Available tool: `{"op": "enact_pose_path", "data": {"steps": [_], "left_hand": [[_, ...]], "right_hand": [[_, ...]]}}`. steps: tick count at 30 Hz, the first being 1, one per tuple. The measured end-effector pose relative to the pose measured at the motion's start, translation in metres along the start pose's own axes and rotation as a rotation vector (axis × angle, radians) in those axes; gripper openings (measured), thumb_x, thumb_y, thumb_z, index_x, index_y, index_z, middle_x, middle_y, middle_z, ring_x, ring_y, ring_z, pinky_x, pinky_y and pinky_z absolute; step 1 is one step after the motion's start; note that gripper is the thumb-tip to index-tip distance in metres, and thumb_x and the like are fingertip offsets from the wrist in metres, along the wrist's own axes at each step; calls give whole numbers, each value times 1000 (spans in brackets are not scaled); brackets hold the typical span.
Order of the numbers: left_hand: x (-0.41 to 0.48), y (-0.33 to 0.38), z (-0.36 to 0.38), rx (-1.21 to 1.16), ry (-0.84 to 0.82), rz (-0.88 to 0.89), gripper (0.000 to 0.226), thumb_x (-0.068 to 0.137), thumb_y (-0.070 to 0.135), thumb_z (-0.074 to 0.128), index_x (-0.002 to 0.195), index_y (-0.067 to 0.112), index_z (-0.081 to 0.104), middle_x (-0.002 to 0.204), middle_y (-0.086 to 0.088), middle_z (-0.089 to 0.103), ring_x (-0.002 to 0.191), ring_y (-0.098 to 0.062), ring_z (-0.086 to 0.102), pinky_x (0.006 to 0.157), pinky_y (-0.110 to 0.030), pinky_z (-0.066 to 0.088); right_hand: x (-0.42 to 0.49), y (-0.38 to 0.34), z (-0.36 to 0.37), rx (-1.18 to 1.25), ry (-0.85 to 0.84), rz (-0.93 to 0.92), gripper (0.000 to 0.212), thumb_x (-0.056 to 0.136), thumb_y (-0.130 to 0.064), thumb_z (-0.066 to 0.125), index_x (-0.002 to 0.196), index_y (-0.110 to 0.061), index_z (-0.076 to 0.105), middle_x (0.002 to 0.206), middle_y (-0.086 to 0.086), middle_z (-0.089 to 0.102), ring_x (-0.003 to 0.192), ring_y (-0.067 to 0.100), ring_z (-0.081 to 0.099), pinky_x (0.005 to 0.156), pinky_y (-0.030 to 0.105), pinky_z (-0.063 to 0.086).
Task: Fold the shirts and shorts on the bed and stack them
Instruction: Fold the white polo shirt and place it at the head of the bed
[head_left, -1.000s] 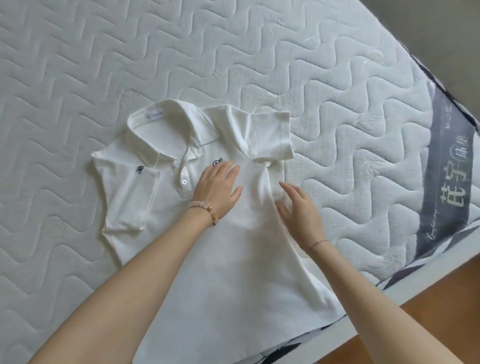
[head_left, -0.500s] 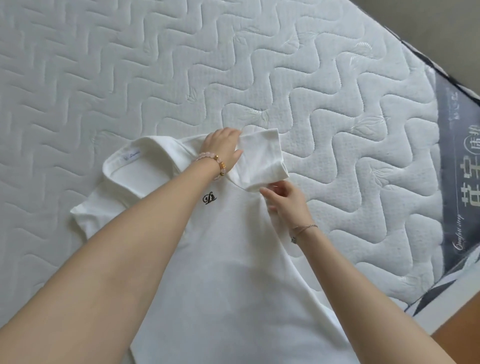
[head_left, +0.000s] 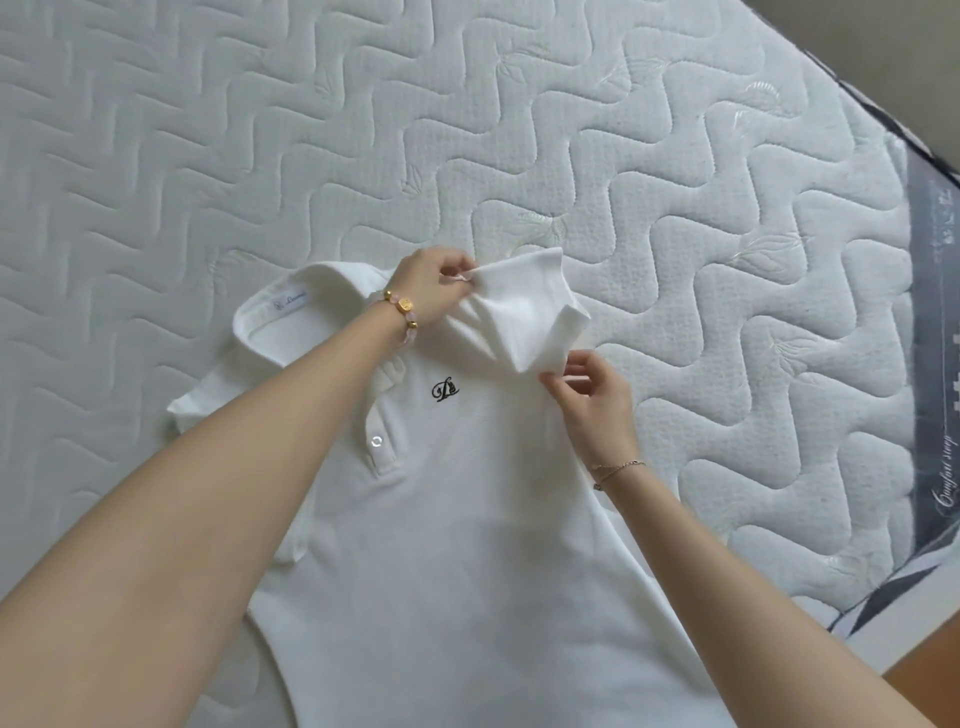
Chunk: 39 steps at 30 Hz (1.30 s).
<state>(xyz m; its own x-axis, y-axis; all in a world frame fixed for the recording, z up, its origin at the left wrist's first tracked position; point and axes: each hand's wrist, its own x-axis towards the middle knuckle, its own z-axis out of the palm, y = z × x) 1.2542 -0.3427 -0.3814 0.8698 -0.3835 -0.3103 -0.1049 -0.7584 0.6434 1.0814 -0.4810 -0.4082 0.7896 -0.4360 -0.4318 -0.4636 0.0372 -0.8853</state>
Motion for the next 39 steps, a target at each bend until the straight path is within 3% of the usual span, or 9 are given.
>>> {"op": "enact_pose_path", "data": {"steps": [5,11,17,22,25,28,32,35,39], "left_hand": [[-38,-40,-31,-82,-99,-41,20,75,0,72,88,15,69,94,-5,61,94,-17,55,92,-29,42],[-59,-75,-32,10,-144,-69,37,79,-4,60,88,31,69,106,-3,66,102,-17,57,87,-22,40],[-77,-64,-25,-74,38,-146,24,84,3,56,97,17,71,100,-1,69,88,-9,59,72,-6,41],[-121,-57,11,82,344,-58,21,83,6,52,100,9,64,99,-10,63,91,-25,61,82,-31,45],[-152,-60,49,292,269,112,40,80,25,45,109,4,61,107,-15,61,101,-32,59,92,-31,37],[-168,-60,73,401,-29,14,69,87,42,48,143,5,30,151,-12,28,141,-26,23,116,-34,13],[-171,-65,81,458,-40,-17,79,91,49,44,149,13,5,158,0,-1,145,-14,-5,117,-31,-5],[-174,-65,77,440,-18,4,77,90,45,48,149,11,11,158,-2,4,146,-16,0,116,-30,-4],[-186,-78,75,464,55,24,72,84,39,60,142,5,34,153,-9,27,143,-25,19,116,-36,0]], "right_hand": [[-10,12,-2,-361,-97,-335,11,83,-6,68,87,-16,70,87,-8,56,75,3,53,72,18,43],[-16,26,1,-598,-222,-378,17,85,-8,65,97,-16,73,98,1,61,96,22,51,83,20,31],[-16,14,5,-462,-221,-256,18,80,-20,60,96,-17,67,90,-11,58,88,16,55,82,32,46],[-9,-8,7,-259,-187,-71,35,79,-37,53,105,-19,68,99,-8,66,86,4,57,71,9,40],[-4,-15,12,-271,-234,-37,19,84,-42,62,78,-24,62,69,-16,55,61,-2,48,57,12,34],[0,-17,21,-315,-244,-44,37,81,-35,66,54,-21,45,50,-14,33,48,3,30,47,18,23],[4,-21,27,-209,-130,-47,19,77,-17,58,61,-8,53,55,-5,38,54,9,33,52,28,27],[-5,-29,23,-199,-78,-253,21,86,-9,55,74,-25,62,65,-12,50,58,2,43,58,20,38],[-21,-11,12,-619,-263,-591,29,84,-7,56,102,-23,72,89,0,60,84,17,54,74,27,43]]}}
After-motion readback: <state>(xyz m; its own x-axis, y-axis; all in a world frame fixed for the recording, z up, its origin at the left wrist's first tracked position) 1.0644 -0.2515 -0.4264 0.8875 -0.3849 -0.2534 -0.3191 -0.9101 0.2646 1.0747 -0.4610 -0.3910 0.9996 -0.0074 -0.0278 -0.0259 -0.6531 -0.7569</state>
